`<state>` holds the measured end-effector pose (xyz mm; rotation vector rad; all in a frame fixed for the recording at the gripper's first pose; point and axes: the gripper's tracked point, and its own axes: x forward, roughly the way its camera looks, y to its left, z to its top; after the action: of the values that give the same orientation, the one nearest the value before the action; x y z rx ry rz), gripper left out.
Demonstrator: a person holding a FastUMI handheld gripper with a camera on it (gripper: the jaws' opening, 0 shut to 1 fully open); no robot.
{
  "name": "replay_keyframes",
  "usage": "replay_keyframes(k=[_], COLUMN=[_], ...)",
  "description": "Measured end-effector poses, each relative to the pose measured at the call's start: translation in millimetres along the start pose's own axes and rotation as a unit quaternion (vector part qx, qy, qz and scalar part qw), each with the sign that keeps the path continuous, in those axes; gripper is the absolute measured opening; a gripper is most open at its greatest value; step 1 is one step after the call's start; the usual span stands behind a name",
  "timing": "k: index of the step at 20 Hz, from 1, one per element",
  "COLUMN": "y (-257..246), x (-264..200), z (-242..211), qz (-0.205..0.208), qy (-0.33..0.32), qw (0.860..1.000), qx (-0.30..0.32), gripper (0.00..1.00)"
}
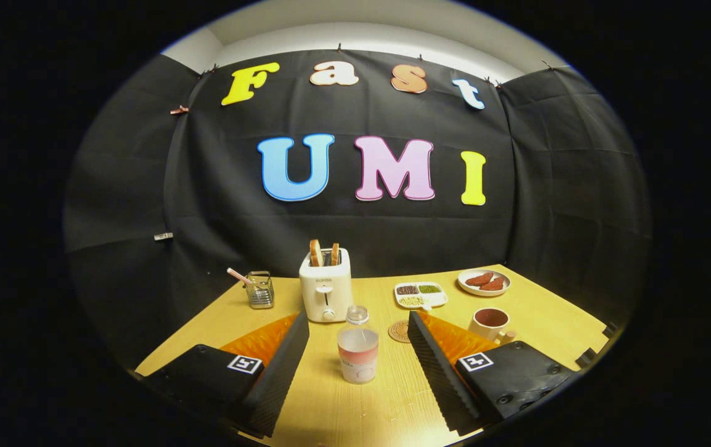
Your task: Take the bottle from table, then pour the juice into the cup, finally place the bottle on the coaster
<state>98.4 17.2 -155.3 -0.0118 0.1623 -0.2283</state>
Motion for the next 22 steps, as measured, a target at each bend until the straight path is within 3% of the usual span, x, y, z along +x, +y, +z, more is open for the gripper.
replay_keyframes(k=[5,12,22], y=[3.9,-1.0,-6.0], x=[27.2,71.3,113.5], z=[-35.5,-81.1,-111.7], qz=[0.004,-0.004,-0.031], qy=[0.013,0.024,0.030], qw=[1.000,1.000,0.999], qx=[0.025,0.004,0.004], gripper=[0.99,0.99,0.97])
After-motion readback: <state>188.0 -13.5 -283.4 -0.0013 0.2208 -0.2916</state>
